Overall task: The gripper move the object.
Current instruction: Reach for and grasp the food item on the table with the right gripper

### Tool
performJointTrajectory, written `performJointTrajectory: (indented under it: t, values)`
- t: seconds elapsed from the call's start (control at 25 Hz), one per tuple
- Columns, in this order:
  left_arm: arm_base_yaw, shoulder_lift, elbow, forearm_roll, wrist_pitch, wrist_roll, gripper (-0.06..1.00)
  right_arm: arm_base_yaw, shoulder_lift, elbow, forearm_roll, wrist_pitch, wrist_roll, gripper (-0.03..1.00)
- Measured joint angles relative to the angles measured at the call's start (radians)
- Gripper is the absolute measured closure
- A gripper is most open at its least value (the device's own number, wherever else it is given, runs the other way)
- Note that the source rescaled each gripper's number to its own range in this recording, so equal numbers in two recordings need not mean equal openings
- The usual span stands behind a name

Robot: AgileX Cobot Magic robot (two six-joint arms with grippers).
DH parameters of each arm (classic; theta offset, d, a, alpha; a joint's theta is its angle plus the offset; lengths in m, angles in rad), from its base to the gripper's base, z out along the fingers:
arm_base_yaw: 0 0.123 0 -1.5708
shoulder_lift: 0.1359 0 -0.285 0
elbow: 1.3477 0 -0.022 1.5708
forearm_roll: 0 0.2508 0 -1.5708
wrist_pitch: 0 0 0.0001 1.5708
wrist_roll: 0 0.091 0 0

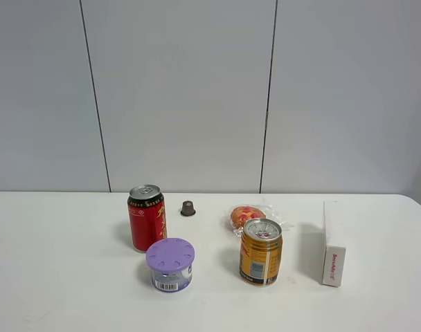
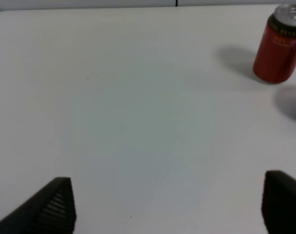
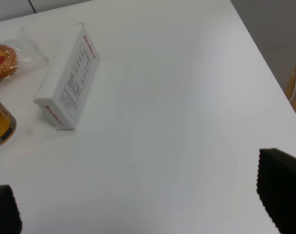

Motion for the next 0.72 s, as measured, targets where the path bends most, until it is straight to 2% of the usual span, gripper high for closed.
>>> performJointTrajectory:
  t: [0.16, 0.28, 0.44, 0.6, 0.72]
  values:
    - [0.000, 0.000, 0.000, 0.000, 0.000, 0.000, -0.06, 0.000, 0.072, -0.018, 0.004, -0.030, 0.000, -0.03]
    - [0.000, 0.000, 0.000, 0.000, 0.000, 0.000, -0.06, 0.000, 0.172, -0.077, 0.045, -0.150, 0.000, -0.03]
    - [0.000, 0.000, 0.000, 0.000, 0.000, 0.000, -0.06, 0.000, 0.358, -0.162, 0.158, -0.283, -0.026, -0.03]
    - [0.000, 0.000, 0.000, 0.000, 0.000, 0.000, -0.06, 0.001, 0.593, -0.224, 0.275, -0.325, -0.179, -0.03]
    - [0.000, 0.000, 0.000, 0.000, 0.000, 0.000, -0.06, 0.045, 0.780, -0.278, 0.349, -0.358, -0.293, -0.03]
